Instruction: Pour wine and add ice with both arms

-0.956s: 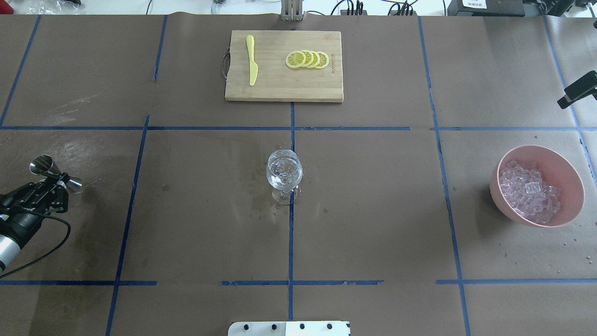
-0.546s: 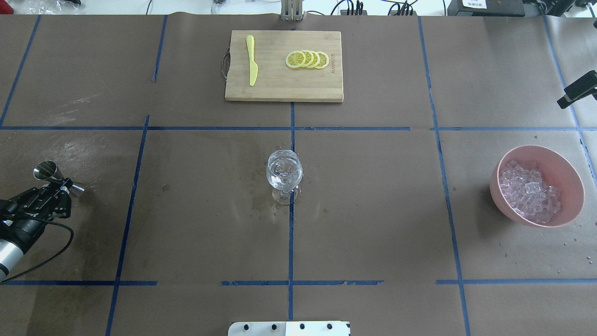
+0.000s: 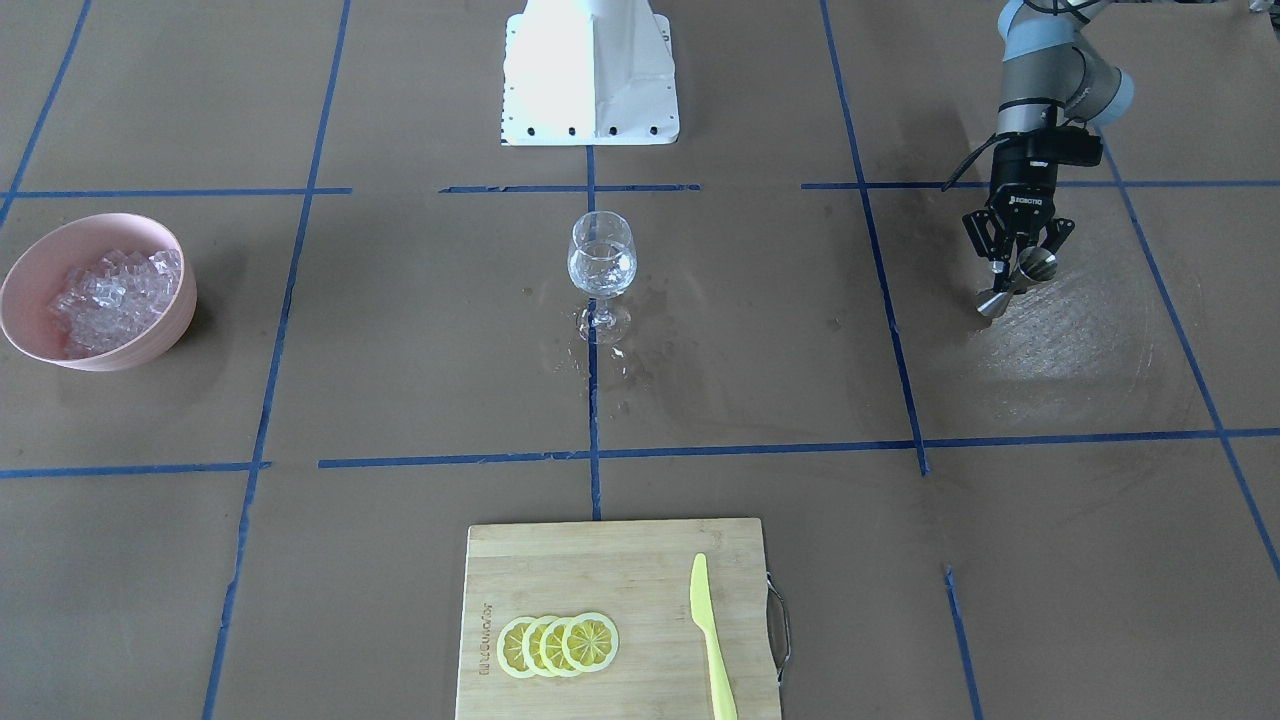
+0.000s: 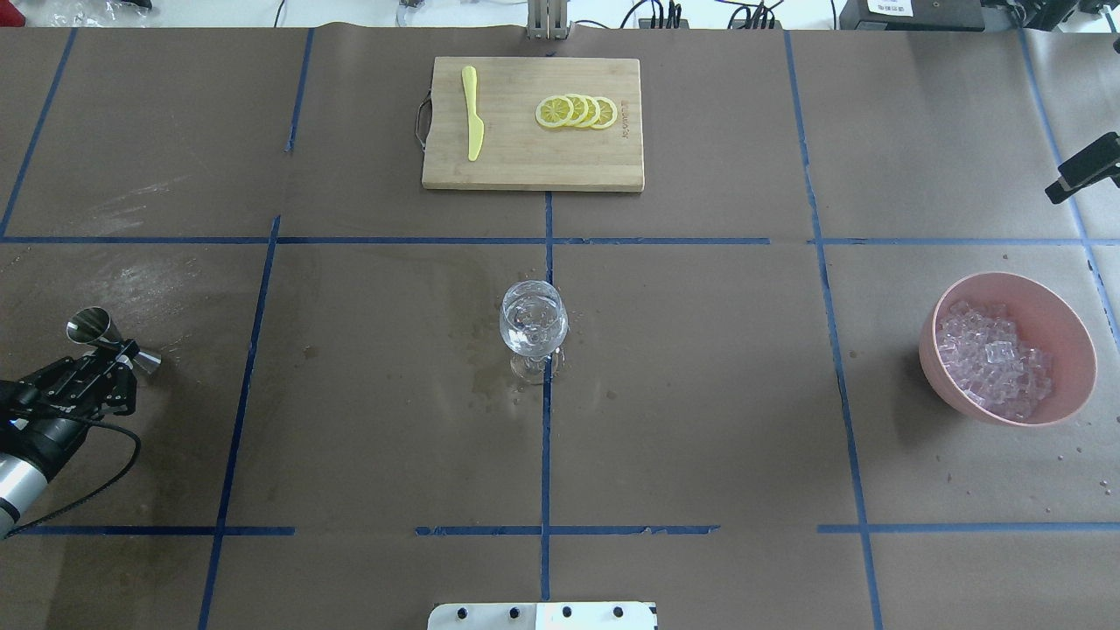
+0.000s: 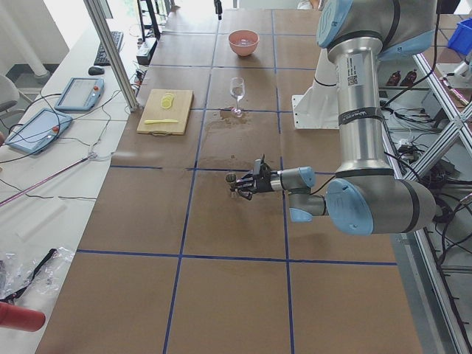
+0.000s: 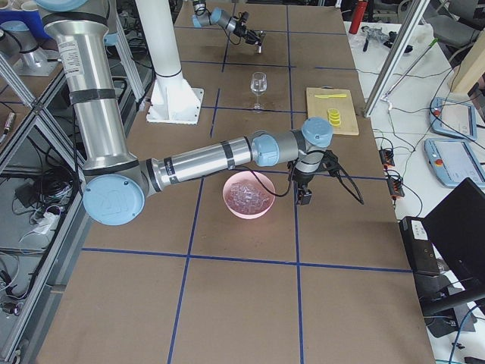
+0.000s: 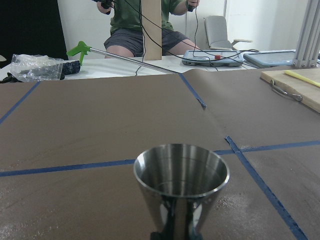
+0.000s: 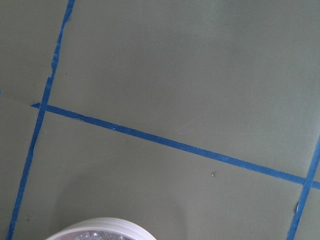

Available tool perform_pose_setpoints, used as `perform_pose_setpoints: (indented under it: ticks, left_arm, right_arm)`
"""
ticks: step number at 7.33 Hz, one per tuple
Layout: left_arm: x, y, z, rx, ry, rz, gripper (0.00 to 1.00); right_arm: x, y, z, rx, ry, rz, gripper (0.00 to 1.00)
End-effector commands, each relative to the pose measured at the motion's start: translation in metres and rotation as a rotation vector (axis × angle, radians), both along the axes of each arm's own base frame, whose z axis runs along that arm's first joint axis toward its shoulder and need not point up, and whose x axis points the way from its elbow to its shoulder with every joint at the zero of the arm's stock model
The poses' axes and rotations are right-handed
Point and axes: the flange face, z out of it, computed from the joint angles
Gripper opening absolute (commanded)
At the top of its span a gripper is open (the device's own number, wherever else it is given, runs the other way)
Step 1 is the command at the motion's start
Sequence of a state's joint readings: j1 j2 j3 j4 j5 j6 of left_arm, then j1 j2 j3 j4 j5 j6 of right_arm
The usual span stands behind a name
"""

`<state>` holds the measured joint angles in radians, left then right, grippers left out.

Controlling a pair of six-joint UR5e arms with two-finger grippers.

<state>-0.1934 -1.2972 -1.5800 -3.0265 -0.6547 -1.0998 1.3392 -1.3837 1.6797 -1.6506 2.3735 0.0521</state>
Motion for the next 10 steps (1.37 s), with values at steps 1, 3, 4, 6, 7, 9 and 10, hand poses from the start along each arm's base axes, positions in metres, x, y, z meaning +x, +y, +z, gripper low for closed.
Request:
perform_pose_setpoints:
  ticks: [1, 3, 4, 6, 7, 9, 10]
  left_arm:
    - [0.0010, 0.0021, 0.0031, -0.001, -0.005, 0.006, 0.00]
    - [0.0035, 0.0044, 0.0014, 0.000, 0.003, 0.014, 0.00]
    - [0.0034, 0.0044, 0.0013, 0.000, 0.005, 0.014, 0.03]
    - [0.0042, 0.0054, 0.0020, 0.000, 0.002, 0.017, 0.06]
    - [0.0051, 0.0063, 0.0029, 0.000, -0.001, 0.020, 0.08]
    - [0.0055, 0.0063, 0.0035, -0.001, -0.007, 0.020, 0.12]
    - [0.0059, 0.0068, 0.0035, -0.001, -0.007, 0.022, 0.22]
  right_arm:
    - [-0.0001, 0.0000, -0.0001, 0.000, -0.001, 0.000, 1.00]
    - [-0.0001, 0.0000, -0.0001, 0.000, -0.001, 0.000, 1.00]
    - [-0.0001, 0.0000, -0.0001, 0.000, -0.001, 0.000, 1.00]
    - [-0.0001, 0.0001, -0.0008, 0.001, -0.001, 0.000, 1.00]
    - [-0.0001, 0.0000, -0.0001, 0.000, -0.001, 0.000, 1.00]
    - [-0.0001, 0.0000, -0.0001, 0.000, -0.001, 0.000, 1.00]
    - [-0.0001, 0.0001, -0.0008, 0.001, -0.001, 0.000, 1.00]
